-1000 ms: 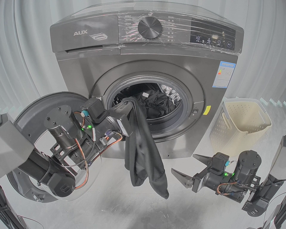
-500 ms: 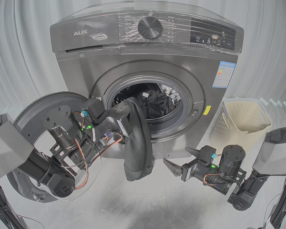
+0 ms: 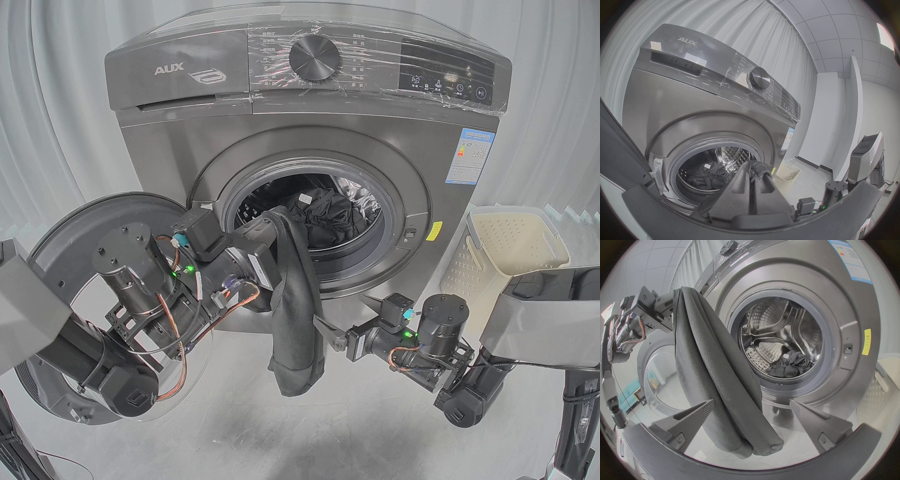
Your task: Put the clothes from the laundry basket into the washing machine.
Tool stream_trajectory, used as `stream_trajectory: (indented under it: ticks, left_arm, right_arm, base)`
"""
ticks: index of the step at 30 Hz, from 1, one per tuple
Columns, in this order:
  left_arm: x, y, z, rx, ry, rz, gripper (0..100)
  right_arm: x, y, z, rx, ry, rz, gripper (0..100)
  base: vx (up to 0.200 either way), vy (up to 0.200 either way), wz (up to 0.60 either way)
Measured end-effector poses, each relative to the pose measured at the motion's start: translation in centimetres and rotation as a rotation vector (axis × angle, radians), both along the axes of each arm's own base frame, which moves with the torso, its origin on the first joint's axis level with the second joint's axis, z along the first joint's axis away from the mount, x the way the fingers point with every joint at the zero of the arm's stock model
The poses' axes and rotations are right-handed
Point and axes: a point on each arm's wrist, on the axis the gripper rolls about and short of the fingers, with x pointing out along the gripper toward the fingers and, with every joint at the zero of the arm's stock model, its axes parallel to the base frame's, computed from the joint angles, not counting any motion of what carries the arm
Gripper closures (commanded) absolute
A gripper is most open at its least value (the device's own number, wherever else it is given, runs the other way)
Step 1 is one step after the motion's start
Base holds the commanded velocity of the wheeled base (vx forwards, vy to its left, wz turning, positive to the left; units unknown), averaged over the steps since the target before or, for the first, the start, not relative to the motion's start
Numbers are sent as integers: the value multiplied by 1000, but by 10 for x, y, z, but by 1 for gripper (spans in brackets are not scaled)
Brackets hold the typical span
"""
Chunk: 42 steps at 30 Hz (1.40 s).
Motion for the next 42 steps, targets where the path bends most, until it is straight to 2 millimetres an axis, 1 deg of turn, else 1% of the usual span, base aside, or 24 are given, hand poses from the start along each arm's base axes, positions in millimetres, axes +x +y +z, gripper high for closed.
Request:
stream_trajectory:
  ticks: [12, 15, 20, 25, 29, 35, 36, 42]
  left_arm:
    - [-4, -5, 0, 1, 0, -17, 100]
    - [-4, -5, 0, 1, 0, -20, 100]
    - [-4, -6, 1, 0, -2, -21, 100]
    - [-6, -7, 1, -1, -4, -26, 100]
    - [-8, -7, 4, -6, -11, -33, 100]
    - [-13, -6, 10, -16, -23, -40, 100]
    - [-14, -6, 11, -17, -25, -40, 100]
    - [-15, -2, 12, -21, -30, -32, 100]
  right_arm:
    - [24, 25, -13, -19, -26, 27, 0]
    - [25, 33, -16, -26, -25, 45, 0]
    - [22, 47, -18, -21, -34, 103, 0]
    - [26, 55, -19, -9, -49, 127, 0]
    - [32, 61, -22, -10, -51, 130, 0]
    - [48, 69, -24, 0, -94, 108, 0]
    - [50, 70, -25, 1, -99, 98, 100]
    - [54, 71, -29, 3, -106, 69, 100]
  base:
    - [0, 0, 0]
    - [0, 0, 0]
    - [0, 0, 0]
    - [0, 0, 0]
    - [0, 0, 0]
    - [0, 0, 0]
    - [0, 0, 0]
    - [0, 0, 0]
